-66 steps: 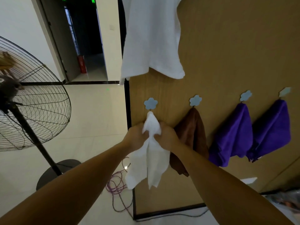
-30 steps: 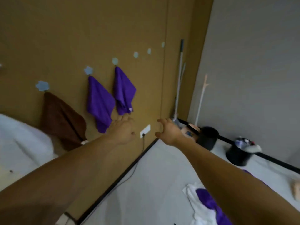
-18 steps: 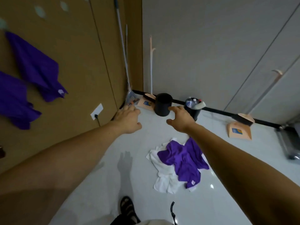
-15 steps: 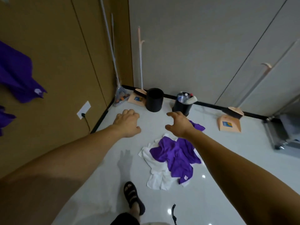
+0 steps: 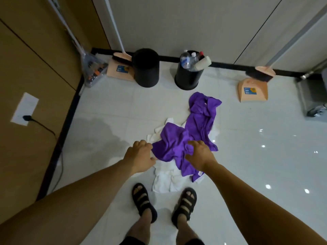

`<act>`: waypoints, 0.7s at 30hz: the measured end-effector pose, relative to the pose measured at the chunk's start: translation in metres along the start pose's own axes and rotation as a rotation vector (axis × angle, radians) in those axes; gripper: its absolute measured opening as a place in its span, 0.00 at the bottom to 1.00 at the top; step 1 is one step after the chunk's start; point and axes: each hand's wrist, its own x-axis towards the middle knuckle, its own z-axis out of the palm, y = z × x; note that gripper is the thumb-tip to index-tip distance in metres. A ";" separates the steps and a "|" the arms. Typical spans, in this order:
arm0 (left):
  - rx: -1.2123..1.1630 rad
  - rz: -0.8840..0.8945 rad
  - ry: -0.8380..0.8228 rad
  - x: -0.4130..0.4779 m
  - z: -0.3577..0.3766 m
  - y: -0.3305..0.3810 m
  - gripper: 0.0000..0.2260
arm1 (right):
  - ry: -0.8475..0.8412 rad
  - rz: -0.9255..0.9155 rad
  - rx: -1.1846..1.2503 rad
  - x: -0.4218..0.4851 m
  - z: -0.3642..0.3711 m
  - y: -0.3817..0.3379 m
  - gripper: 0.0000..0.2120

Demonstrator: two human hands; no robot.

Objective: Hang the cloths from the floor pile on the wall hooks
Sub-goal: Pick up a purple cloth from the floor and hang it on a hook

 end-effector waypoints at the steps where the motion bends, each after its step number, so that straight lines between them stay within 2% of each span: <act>1: -0.007 -0.013 -0.012 0.019 0.019 -0.004 0.23 | -0.017 0.017 0.009 0.023 0.016 0.009 0.28; 9: -0.121 -0.092 -0.001 0.178 0.199 -0.037 0.22 | -0.137 0.071 -0.012 0.206 0.188 0.094 0.27; 16: -0.204 -0.077 0.008 0.248 0.320 -0.060 0.21 | -0.093 0.080 -0.184 0.302 0.305 0.154 0.29; 19: -0.231 -0.117 -0.028 0.248 0.339 -0.067 0.21 | -0.043 0.053 -0.174 0.313 0.321 0.161 0.20; 21: -0.249 -0.159 -0.040 0.240 0.337 -0.070 0.23 | 0.021 0.058 0.009 0.310 0.314 0.156 0.14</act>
